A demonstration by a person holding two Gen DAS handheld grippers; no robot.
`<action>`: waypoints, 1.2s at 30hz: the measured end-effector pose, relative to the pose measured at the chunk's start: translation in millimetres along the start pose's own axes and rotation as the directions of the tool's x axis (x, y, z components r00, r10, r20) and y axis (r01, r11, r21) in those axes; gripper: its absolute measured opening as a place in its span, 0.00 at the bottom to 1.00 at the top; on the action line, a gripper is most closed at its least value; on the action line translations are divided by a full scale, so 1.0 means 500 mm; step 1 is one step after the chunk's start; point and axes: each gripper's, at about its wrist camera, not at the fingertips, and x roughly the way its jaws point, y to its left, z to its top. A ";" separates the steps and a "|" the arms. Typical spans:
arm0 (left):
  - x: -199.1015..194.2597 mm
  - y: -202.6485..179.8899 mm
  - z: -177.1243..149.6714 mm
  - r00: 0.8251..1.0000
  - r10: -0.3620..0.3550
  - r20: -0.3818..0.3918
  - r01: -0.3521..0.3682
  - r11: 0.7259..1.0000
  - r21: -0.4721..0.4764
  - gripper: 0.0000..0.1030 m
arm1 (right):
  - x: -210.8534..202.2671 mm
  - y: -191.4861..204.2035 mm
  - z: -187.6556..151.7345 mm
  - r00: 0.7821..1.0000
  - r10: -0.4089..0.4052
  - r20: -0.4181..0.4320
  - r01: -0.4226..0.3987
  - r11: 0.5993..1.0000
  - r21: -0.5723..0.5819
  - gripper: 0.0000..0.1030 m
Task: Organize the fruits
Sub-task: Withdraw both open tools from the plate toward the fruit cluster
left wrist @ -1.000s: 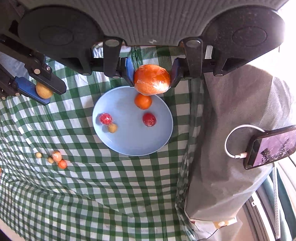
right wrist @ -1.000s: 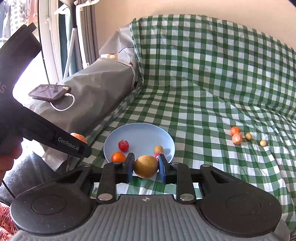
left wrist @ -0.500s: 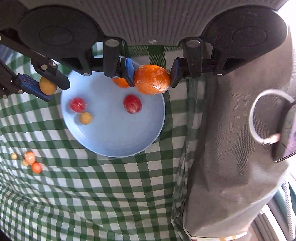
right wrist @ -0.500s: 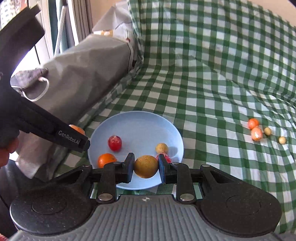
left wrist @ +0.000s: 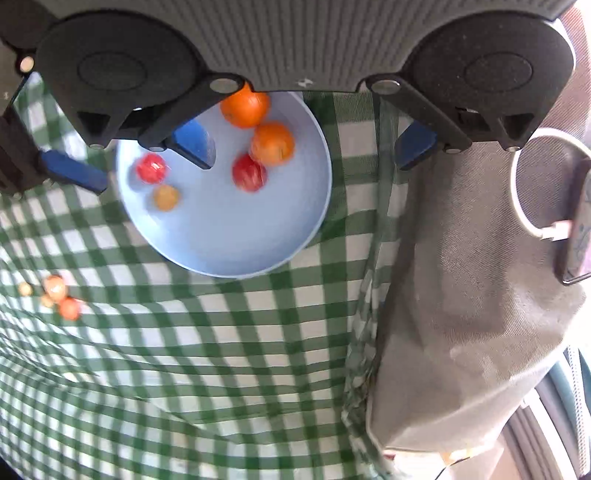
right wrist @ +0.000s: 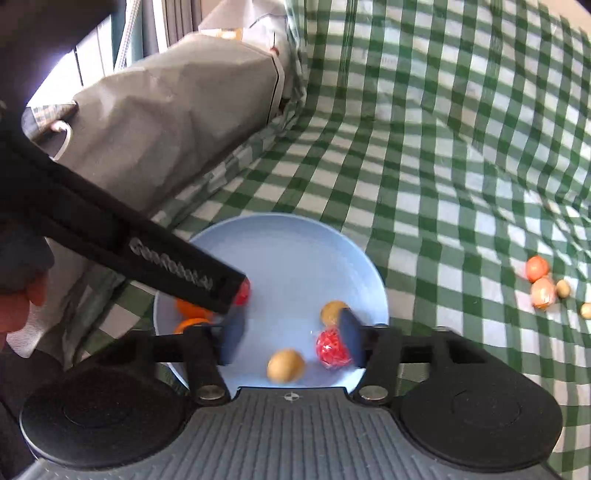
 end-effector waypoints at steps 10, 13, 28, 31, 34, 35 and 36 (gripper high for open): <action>-0.137 -0.005 -0.147 0.994 0.108 0.017 -0.109 0.993 0.037 1.00 | -0.175 0.032 -0.089 1.000 -0.012 -0.013 0.013 0.998 0.054 0.92; -0.158 0.006 -0.178 0.993 0.120 0.009 -0.120 0.993 0.011 1.00 | -0.216 0.047 -0.108 0.999 -0.036 0.021 0.035 0.998 0.050 0.94; -0.267 -0.032 -0.229 0.979 0.155 0.132 -0.161 0.986 0.033 1.00 | -0.343 0.047 -0.138 0.977 -0.087 0.197 0.076 0.995 0.059 0.96; -0.280 -0.038 -0.233 0.976 0.159 0.151 -0.166 0.985 0.037 1.00 | -0.355 0.047 -0.142 0.974 -0.089 0.209 0.076 0.995 0.066 0.96; -0.285 -0.038 -0.237 0.976 0.161 0.150 -0.168 0.985 0.033 1.00 | -0.363 0.051 -0.145 0.971 -0.088 0.221 0.076 0.995 0.062 0.96; -0.285 -0.038 -0.237 0.976 0.161 0.147 -0.167 0.985 0.031 1.00 | -0.365 0.052 -0.146 0.971 -0.087 0.224 0.076 0.995 0.060 0.96; -0.285 -0.037 -0.238 0.976 0.160 0.146 -0.166 0.986 0.030 1.00 | -0.366 0.053 -0.146 0.970 -0.087 0.227 0.076 0.995 0.058 0.96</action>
